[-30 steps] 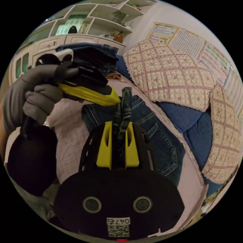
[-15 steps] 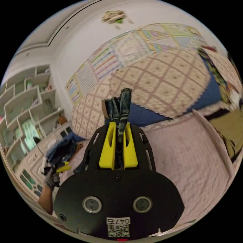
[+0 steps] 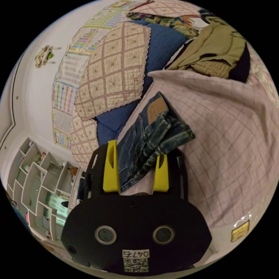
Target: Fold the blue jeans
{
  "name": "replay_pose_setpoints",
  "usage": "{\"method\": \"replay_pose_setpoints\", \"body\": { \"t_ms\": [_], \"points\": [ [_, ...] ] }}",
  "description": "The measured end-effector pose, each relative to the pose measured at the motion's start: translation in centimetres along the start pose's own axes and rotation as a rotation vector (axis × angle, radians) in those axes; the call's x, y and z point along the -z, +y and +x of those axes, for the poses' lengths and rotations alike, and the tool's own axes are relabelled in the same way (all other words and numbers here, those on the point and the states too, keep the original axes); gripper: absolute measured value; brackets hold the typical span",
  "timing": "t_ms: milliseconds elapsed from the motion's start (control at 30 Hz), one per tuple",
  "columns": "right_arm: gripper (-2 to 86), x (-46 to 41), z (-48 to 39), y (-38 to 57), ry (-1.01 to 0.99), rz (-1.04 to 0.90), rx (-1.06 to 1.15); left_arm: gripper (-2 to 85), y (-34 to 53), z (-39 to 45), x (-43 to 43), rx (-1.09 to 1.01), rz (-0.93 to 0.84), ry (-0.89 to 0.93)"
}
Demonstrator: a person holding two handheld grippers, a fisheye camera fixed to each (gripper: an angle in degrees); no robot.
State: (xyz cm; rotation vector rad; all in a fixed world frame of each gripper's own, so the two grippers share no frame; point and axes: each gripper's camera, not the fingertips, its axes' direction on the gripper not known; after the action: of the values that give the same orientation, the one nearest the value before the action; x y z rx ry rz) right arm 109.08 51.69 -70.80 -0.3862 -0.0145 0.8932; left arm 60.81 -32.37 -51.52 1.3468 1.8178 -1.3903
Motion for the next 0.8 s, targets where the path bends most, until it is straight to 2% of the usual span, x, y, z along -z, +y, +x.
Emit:
{"method": "replay_pose_setpoints", "body": {
  "t_ms": [67, 167, 200, 267, 300, 367, 433, 500, 600, 767, 800],
  "points": [
    [8.1, 0.3, 1.0, -1.6, 0.092, -0.008, -0.005, 10.1, -1.9, 0.6, -0.4, -0.028, -0.024, 0.008],
    [3.1, 1.1, 0.3, -3.5, 0.098, -0.004, 0.043, 6.6, -4.3, 1.8, -0.7, -0.087, -0.028, 0.038],
    [2.8, 1.2, -0.9, -4.1, 0.136, -0.011, 0.100, 5.6, -5.0, 2.5, -0.2, -0.108, 0.005, 0.081],
    [1.8, 1.9, -7.3, -6.1, 0.295, -0.034, 0.403, 4.7, -6.4, 4.1, 0.8, -0.137, 0.059, 0.153],
    [1.7, 2.3, -8.8, -6.5, 0.309, -0.025, 0.467, 4.4, -7.4, 5.6, 1.4, -0.155, 0.087, 0.184],
    [1.4, 5.3, -13.0, -7.6, 0.254, 0.054, 0.634, 4.3, -8.8, 8.8, 2.0, -0.201, 0.105, 0.180],
    [1.3, 8.8, -13.8, -7.9, 0.197, 0.154, 0.673, 4.2, -9.6, 12.9, 2.3, -0.287, 0.117, 0.147],
    [1.3, 12.6, -12.3, -7.7, 0.153, 0.238, 0.633, 4.2, -9.5, 18.1, 2.4, -0.399, 0.110, 0.129],
    [1.4, 17.4, -6.4, -6.5, 0.136, 0.247, 0.510, 4.2, -8.5, 21.2, 1.5, -0.413, 0.058, 0.145],
    [2.2, 14.8, 5.5, -4.4, 0.353, -0.075, 0.231, 4.3, -9.6, 22.0, -3.8, -0.369, -0.147, 0.033],
    [2.4, 14.6, 6.1, -4.1, 0.356, -0.062, 0.222, 4.4, -10.1, 22.3, -3.6, -0.363, -0.151, 0.030]
  ]
}}
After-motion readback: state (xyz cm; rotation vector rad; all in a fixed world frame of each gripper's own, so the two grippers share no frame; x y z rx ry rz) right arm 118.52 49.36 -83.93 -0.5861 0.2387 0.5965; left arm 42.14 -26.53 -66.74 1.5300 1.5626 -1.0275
